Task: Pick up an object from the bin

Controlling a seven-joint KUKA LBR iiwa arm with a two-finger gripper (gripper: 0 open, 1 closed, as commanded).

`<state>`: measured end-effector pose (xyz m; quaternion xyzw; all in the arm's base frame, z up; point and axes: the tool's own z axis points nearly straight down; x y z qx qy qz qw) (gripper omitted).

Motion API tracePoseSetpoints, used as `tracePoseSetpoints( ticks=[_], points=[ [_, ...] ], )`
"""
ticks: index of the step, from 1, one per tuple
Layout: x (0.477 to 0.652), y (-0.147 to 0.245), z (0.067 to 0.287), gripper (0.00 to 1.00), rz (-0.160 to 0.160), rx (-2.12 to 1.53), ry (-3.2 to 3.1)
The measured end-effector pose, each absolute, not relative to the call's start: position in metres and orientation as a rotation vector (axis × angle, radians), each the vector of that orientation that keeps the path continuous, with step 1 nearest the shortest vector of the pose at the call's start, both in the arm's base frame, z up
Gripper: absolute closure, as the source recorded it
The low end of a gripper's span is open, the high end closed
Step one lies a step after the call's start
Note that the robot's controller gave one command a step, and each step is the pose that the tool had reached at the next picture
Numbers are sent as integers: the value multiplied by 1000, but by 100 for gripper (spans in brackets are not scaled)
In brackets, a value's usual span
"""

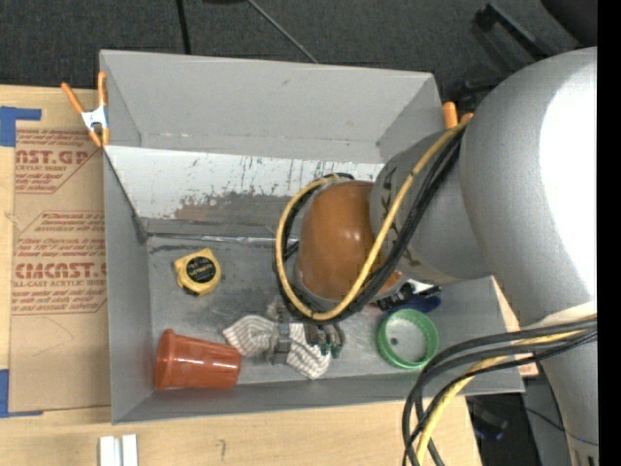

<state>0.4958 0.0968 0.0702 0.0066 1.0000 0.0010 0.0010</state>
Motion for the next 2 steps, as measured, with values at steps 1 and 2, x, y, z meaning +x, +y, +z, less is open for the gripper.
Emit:
tracePoseSetpoints(
  ticks=[1, 2],
  points=[
    [494, 97, 75, 100, 1, 20, 3145],
    [494, 97, 88, 100, 2, 21, 3144]
  ],
)
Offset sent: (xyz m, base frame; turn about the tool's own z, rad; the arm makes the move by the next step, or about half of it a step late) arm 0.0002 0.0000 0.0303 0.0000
